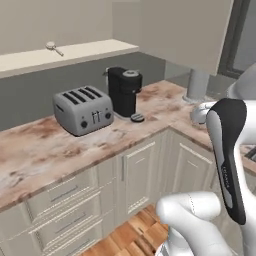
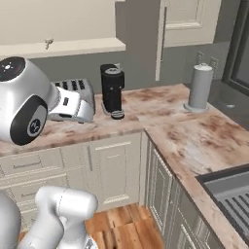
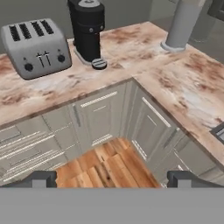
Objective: Pick up the bar soap and dish brush from the sink, and place them back in the cabinet, and close the cabinet doors.
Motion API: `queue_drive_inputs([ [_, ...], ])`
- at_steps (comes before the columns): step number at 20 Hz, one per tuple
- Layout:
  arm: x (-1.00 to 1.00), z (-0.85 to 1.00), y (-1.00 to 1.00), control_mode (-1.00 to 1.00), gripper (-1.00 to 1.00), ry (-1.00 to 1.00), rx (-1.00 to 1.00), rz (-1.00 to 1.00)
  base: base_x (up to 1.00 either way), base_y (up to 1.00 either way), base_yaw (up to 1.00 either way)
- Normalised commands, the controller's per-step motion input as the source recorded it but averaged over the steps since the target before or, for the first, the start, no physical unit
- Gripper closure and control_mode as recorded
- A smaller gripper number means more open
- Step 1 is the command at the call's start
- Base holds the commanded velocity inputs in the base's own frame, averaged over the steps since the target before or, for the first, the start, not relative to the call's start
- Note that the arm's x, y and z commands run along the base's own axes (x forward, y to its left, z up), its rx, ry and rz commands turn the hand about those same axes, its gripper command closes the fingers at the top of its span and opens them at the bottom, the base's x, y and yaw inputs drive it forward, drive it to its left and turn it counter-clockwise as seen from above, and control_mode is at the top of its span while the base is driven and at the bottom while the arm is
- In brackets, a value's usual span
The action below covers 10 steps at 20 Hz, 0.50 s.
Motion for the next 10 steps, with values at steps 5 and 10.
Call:
queue_drive_inputs([
  [5, 0.00, 0.00, 0.00, 1.00, -1.00, 0.00, 0.00, 0.00, -0.12, 0.00, -0.51],
  [10, 0.00, 0.00, 0.00, 1.00, -1.00, 0.00, 0.00, 0.00, -0.04, 0.00, -0.52],
])
